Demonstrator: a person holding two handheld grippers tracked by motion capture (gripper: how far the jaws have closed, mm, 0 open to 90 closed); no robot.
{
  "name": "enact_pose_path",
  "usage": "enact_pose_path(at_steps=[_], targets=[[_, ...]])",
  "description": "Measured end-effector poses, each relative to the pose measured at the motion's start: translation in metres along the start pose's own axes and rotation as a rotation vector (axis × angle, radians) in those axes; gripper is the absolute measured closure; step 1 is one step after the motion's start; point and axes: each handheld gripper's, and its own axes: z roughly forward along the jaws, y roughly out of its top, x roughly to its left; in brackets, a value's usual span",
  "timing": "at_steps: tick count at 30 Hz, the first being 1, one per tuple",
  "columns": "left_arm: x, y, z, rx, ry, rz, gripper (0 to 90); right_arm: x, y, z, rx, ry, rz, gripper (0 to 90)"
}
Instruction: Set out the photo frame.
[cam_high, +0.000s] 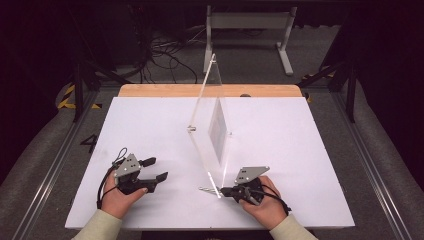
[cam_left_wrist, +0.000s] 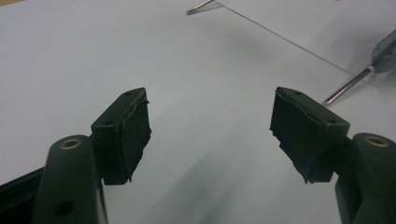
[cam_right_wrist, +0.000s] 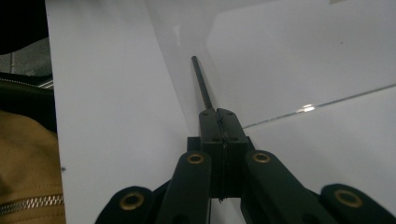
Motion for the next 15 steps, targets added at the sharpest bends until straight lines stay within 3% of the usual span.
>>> enact_pose_path(at_steps=[15], targets=[[0.002,-0.004,-0.010,-0.015,0.022,-0.011,29.0,0.023,0.040,0.056,-0.024,0.012,-0.063,90.0]])
